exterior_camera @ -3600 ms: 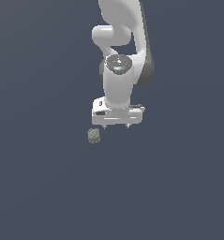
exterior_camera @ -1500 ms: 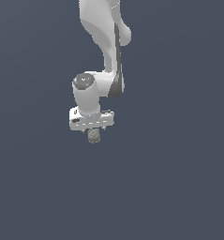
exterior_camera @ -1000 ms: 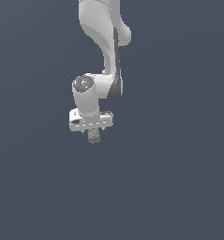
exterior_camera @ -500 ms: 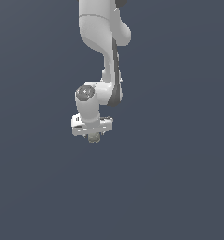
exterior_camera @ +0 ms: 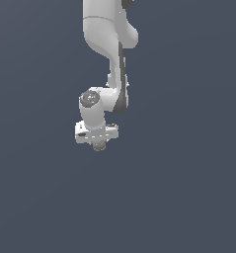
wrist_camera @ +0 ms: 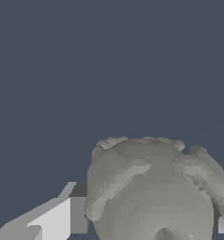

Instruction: Pick up the object and move it to a goal position.

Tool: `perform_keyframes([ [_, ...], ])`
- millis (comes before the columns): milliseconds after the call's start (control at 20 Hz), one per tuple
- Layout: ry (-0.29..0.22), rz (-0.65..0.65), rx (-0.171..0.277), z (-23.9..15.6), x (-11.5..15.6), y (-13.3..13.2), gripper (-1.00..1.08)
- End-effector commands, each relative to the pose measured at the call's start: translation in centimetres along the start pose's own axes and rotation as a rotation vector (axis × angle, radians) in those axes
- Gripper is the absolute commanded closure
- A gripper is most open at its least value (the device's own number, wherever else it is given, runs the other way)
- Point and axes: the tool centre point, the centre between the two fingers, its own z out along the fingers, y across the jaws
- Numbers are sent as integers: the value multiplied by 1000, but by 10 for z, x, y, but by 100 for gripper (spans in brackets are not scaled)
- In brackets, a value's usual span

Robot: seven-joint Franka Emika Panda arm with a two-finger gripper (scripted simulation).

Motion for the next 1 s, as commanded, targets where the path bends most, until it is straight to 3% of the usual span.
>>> perform_keyframes([
  [0, -1, -1, 1, 1, 0, -1, 108],
  [250, 0, -1, 0, 0, 1, -4, 108],
  [500, 0, -1, 0, -3, 7, -23, 108],
  [950, 0, -1, 0, -12, 32, -103, 108],
])
